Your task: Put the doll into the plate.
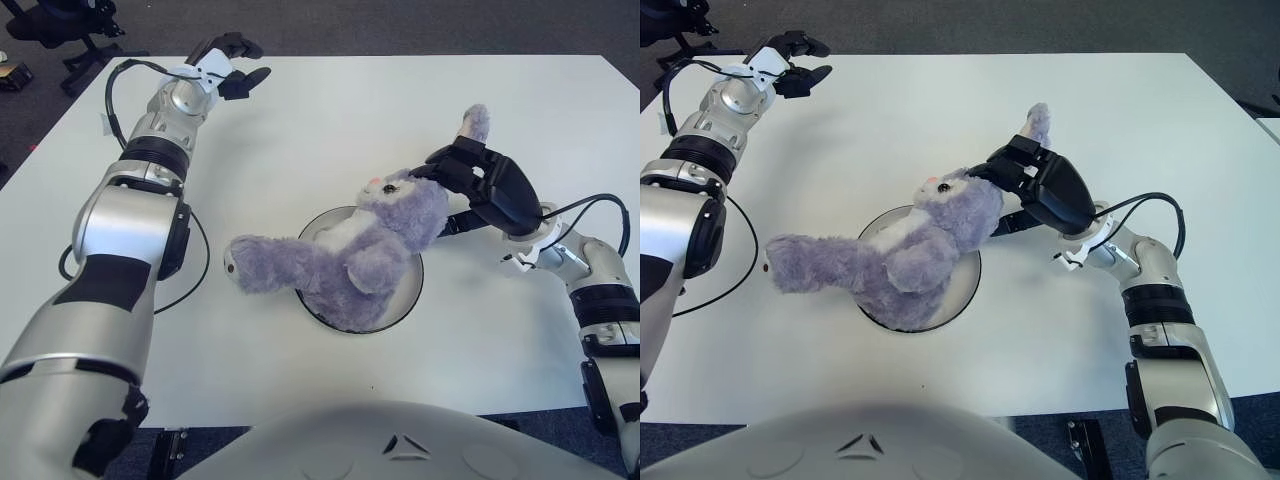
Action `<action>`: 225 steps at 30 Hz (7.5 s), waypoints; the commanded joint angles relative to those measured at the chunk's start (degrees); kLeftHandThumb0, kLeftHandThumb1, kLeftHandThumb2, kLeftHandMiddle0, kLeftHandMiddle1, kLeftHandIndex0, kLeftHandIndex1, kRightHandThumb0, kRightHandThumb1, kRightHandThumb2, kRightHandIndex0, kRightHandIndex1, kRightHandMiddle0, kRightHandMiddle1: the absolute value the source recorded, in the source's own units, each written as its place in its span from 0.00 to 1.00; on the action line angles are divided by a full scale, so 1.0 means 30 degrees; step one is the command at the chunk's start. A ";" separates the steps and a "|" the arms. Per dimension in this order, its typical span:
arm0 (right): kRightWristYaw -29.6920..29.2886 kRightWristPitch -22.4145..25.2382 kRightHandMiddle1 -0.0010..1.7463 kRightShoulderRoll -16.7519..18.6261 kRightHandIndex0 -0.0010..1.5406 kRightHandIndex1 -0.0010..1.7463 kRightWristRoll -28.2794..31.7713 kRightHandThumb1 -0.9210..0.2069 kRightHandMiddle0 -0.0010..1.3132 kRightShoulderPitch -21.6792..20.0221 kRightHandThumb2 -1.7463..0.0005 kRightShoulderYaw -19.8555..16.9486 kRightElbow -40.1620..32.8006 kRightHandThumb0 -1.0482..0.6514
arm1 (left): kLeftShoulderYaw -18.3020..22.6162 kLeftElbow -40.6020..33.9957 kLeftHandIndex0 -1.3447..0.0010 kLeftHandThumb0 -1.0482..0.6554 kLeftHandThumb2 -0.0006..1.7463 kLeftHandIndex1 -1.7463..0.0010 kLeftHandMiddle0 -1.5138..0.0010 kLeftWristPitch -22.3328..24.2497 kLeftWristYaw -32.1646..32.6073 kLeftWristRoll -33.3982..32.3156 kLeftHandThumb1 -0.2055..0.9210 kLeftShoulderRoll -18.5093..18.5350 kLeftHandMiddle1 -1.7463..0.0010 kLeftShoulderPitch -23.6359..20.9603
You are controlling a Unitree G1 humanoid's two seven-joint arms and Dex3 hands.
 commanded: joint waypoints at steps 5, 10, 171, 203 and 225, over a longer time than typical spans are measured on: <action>0.2004 0.0089 0.04 -0.0580 0.22 0.00 0.2924 0.02 0.33 0.0071 0.99 0.0522 0.0085 0.18 | 0.0044 0.0018 0.62 0.33 0.26 0.63 0.48 -0.0214 -0.0085 -0.0026 1.00 -0.0018 1.00 0.0298; 0.3038 -0.0151 0.03 -0.0685 0.20 0.00 0.4277 0.01 0.31 0.0014 0.99 0.0645 0.0220 0.17 | 0.0047 0.0024 0.62 0.33 0.25 0.63 0.48 -0.0232 -0.0106 -0.0032 1.00 -0.0027 1.00 0.0309; 1.0062 1.1929 1.00 0.8168 0.34 0.91 2.1580 0.39 0.26 -0.4933 0.39 -0.7112 0.6289 0.61 | 0.8388 -2.1125 0.82 0.41 0.33 0.00 0.59 0.0593 0.0456 -1.2138 0.96 -0.6963 0.00 1.7481; 0.5315 0.2665 1.00 0.7591 0.56 1.00 1.5541 0.22 0.27 -0.2510 0.51 -0.5585 0.9207 0.39 | 0.7202 -2.3339 0.83 0.41 0.31 0.00 0.57 0.5219 -0.0925 -1.1809 0.98 -0.5818 0.00 1.8545; 0.8192 0.4704 1.00 0.7679 0.59 1.00 1.8177 0.21 0.27 -0.1999 0.52 -0.5690 0.8663 0.39 | 0.7288 -2.3898 0.84 0.41 0.29 0.00 0.60 0.6315 -0.1109 -1.1836 1.00 -0.5685 0.00 1.8580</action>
